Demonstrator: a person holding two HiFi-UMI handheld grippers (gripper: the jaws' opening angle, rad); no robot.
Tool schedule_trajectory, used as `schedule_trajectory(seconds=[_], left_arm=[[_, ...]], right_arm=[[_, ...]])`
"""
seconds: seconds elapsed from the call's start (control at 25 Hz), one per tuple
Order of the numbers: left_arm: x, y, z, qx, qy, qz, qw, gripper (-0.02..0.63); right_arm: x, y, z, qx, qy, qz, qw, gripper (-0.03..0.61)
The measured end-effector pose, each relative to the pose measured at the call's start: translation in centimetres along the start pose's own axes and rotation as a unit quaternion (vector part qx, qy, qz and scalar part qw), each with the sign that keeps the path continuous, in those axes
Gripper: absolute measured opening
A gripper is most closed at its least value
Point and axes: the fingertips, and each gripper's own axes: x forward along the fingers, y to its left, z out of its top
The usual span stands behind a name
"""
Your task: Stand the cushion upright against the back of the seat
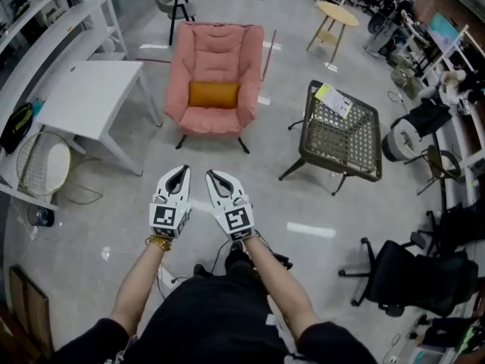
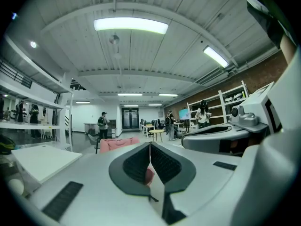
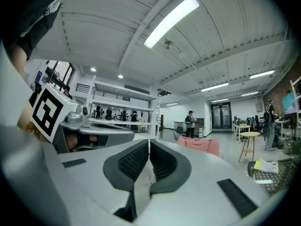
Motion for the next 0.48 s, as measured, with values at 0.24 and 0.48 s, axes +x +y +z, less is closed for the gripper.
schedule_trajectory(seconds=[0.24,0.48], left_arm=[[5.9,0.9,1.0,0.004,0.002,0.033,0.9994,0.015],[8.2,3.4,0.1,0.016,0.008,0.034,0.9993,0.015]], right_arm=[[2.5,-6.0,-0.4,0.025,0.003,0.014,1.000,0.017],[5.9,-7.2,-1.6,0.032,0.013,0.022,0.999,0.017]])
